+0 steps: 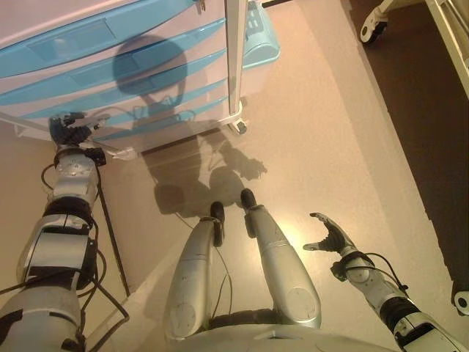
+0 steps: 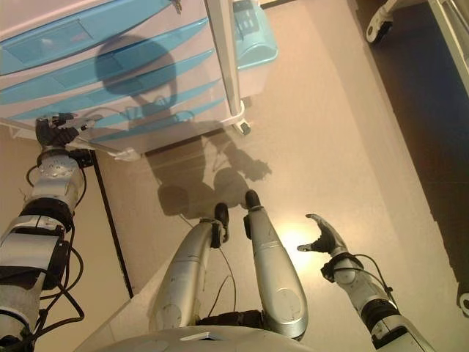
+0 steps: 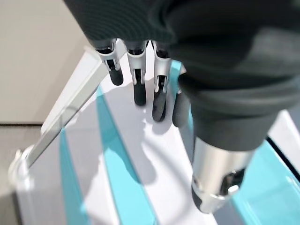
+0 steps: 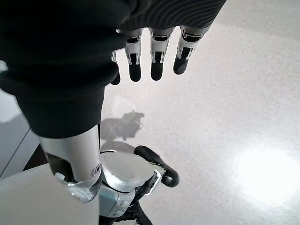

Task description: Open the drawer and pick up the medicine

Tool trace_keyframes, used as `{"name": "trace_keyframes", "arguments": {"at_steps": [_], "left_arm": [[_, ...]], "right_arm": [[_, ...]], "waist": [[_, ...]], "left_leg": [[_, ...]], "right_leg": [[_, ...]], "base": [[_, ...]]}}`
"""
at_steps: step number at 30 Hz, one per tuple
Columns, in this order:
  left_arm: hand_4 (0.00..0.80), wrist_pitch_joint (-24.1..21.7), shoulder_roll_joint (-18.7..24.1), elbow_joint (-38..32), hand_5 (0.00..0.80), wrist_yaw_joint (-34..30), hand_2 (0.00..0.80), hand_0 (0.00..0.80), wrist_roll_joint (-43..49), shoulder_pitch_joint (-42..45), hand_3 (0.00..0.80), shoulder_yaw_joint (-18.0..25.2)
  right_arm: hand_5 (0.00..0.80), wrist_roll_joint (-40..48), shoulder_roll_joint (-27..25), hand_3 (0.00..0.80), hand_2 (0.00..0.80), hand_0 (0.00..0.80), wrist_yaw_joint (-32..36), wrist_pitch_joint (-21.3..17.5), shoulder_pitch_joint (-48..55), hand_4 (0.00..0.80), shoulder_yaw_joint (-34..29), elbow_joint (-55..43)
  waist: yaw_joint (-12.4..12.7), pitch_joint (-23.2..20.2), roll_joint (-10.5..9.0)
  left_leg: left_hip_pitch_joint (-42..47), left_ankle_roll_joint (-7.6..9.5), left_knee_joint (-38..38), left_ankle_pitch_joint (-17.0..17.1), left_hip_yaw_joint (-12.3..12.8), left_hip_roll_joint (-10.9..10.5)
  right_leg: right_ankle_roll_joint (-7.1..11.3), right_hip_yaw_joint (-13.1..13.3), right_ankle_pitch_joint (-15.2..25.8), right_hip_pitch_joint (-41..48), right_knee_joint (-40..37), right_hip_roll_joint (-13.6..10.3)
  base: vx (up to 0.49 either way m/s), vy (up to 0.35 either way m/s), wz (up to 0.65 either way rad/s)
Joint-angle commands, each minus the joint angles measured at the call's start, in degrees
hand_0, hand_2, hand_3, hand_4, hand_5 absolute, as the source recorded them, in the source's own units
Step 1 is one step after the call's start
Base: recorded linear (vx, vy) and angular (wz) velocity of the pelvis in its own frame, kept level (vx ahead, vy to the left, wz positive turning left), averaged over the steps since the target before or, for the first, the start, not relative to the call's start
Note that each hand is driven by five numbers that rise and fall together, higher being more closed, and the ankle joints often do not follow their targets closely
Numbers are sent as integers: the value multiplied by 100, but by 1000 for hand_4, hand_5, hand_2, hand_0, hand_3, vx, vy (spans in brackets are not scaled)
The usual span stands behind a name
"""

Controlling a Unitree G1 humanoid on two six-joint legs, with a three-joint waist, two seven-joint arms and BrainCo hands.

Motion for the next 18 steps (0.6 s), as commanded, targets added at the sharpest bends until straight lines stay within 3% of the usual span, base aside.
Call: {"name": "trace_keyframes", "arguments": {"at_steps": [1,7,11,14,18], "left_arm": [[0,-834,-300,-356,0,-1132,0,0,-748,972,0,260],[0,-1203,-1048,-850,0,-2640,0,0,-1325,2331,0,282],[0,-1181,-1308,-791,0,-2998,0,0,-1700,2789,0,453],[0,-1138,-1743,-519,0,-3295,0,0,-1856,3235,0,697],[0,-997,-2138,92,0,-3202,0,0,-1324,3650,0,846]], "right_arm": [[0,85,105,0,0,0,365,-394,500,0,-130,-29],[0,184,154,0,0,0,1123,-535,645,0,-615,243],[0,91,213,0,0,0,1258,-665,665,0,-835,721],[0,-112,374,0,0,0,1259,-774,677,0,-1073,1333],[0,-335,585,0,0,0,1198,-793,649,0,-1241,1907]], "waist": [[193,-559,73],[386,-902,285],[513,-1248,382],[673,-1648,428],[867,-2027,405]], "left_leg": [[492,220,-999,147,-69,-221],[1262,-16,-1901,477,-322,-183],[1695,-151,-2475,639,-461,-144],[2193,-242,-3047,744,-600,-122],[2645,-287,-3464,799,-738,-121]], "right_leg": [[63,-216,-181,618,-602,-205],[102,-584,-201,1426,-1274,-416],[127,-756,-141,1916,-1801,-473],[172,-938,-64,2543,-2440,-505],[193,-1091,22,3105,-2955,-476]], "base": [[-31,-58,13],[-38,-45,13],[-33,-56,25],[-19,-102,34],[2,-102,30]]}}
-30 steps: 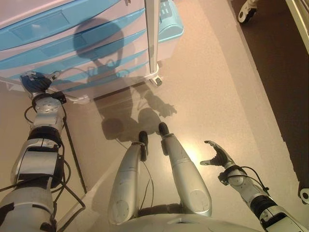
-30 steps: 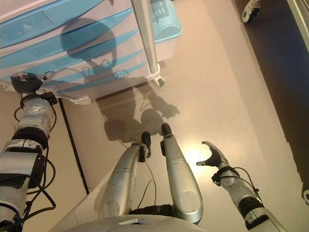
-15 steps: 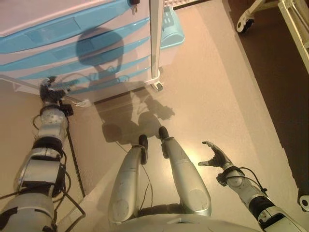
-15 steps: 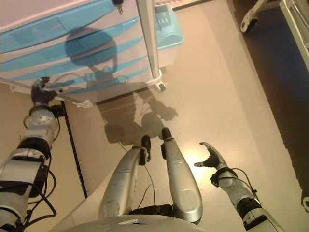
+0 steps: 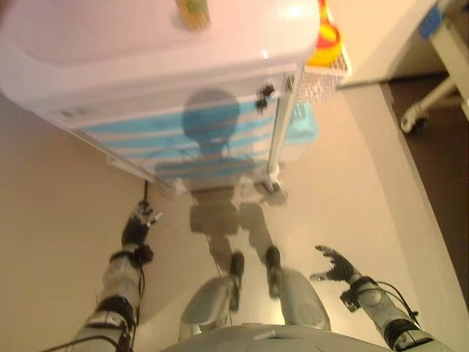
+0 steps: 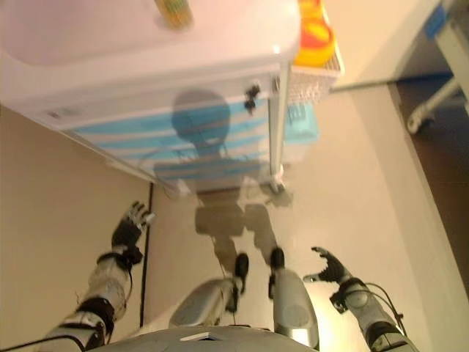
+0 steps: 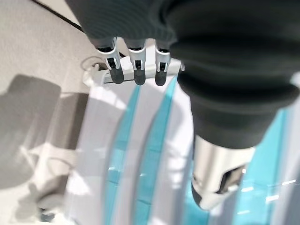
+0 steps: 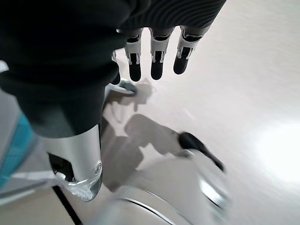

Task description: Open the drawer and pick up the medicine

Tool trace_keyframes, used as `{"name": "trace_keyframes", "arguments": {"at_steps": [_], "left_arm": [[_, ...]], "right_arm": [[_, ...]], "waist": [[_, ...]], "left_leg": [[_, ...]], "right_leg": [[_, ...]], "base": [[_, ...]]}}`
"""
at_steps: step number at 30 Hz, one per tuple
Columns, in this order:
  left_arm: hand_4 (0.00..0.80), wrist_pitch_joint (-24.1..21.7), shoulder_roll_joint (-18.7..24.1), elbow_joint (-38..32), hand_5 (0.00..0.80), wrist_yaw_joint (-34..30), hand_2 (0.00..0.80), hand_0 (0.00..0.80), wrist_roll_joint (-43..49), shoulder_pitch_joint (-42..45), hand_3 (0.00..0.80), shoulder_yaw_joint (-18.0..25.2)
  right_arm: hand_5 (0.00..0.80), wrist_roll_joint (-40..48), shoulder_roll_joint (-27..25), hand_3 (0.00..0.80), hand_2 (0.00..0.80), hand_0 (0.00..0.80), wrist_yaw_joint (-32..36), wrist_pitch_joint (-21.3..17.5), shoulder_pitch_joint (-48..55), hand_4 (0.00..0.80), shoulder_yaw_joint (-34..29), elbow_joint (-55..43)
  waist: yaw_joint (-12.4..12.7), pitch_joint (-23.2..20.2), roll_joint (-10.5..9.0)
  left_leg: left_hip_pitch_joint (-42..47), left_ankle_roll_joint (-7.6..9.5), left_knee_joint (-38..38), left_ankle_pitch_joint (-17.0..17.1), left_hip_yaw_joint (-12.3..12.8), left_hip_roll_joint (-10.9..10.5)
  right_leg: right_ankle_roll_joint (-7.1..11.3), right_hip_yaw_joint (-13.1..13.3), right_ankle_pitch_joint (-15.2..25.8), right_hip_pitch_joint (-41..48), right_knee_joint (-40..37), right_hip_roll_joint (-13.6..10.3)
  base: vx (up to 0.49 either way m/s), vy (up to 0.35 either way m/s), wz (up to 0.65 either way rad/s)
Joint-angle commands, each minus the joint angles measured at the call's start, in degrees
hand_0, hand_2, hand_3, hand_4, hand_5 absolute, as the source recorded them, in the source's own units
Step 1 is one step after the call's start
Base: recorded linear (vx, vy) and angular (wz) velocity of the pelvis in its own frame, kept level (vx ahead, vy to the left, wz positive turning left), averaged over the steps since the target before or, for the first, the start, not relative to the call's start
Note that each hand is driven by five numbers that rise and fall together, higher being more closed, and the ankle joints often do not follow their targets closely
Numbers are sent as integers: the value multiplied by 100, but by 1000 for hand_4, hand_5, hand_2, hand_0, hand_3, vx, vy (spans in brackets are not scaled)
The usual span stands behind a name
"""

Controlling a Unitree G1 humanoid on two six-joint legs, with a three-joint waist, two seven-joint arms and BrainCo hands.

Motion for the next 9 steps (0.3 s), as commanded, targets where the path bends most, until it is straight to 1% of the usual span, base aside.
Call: {"name": "trace_keyframes", "arguments": {"at_steps": [1,4,5,7,9], "left_arm": [[0,-67,113,498,0,58,0,0,640,181,0,248],[0,291,5,970,0,2,0,0,1016,326,0,224],[0,340,-12,1070,0,15,0,0,1078,346,0,205],[0,575,-104,1373,0,-46,0,0,1482,413,0,102],[0,789,-201,1489,0,-146,0,0,1543,485,0,33]], "right_arm": [[0,-268,150,0,0,0,-48,-237,251,0,-98,169],[0,-274,208,0,0,0,-59,-198,156,0,-126,337],[0,-252,217,0,0,0,-52,-183,127,0,-139,363],[0,-92,260,0,0,0,-52,-69,10,0,-177,434],[0,51,312,0,0,0,-66,45,-55,0,-197,445]], "waist": [[193,-454,-326],[307,-559,-350],[329,-568,-354],[418,-617,-370],[465,-630,-400]], "left_leg": [[-179,-118,-113,-198,-40,-247],[-3,-136,-337,-128,-85,-232],[33,-139,-373,-117,-99,-230],[115,-133,-465,-93,-145,-239],[156,-117,-439,-132,-181,-259]], "right_leg": [[393,77,-215,467,-441,-71],[390,-42,-189,692,-620,-44],[391,-67,-186,740,-650,-45],[388,-140,-172,845,-731,-50],[392,-160,-178,897,-746,-73]], "base": [[-24,-83,25],[-52,-69,39],[-69,-71,39],[-75,-68,28],[-51,-42,27]]}}
